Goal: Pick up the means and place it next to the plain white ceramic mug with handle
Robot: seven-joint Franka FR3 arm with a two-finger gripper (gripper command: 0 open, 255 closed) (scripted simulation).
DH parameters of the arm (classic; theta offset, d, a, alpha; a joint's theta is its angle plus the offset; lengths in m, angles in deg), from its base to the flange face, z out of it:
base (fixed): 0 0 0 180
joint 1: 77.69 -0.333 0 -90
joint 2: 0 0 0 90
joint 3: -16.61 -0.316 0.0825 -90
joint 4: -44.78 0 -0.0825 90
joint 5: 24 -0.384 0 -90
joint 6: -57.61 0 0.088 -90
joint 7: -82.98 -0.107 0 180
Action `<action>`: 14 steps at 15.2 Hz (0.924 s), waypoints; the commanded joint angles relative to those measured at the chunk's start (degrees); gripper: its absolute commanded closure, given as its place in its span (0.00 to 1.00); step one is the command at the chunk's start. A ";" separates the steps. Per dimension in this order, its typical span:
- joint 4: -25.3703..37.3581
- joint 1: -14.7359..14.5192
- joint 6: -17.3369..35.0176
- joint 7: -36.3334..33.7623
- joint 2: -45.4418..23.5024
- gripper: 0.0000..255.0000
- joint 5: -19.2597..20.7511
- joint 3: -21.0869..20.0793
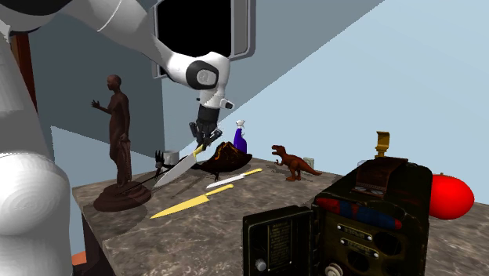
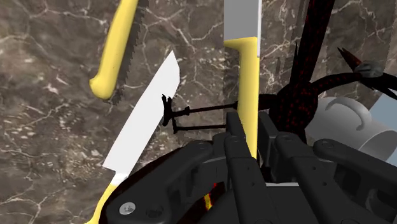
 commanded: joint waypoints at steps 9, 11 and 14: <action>-5.24 -0.30 7.42 2.46 -2.46 1.00 -1.27 -0.26; -6.12 -0.37 8.89 2.98 -3.11 1.00 -1.58 -0.31; -7.36 -0.49 11.11 3.78 -4.18 1.00 -2.08 -0.40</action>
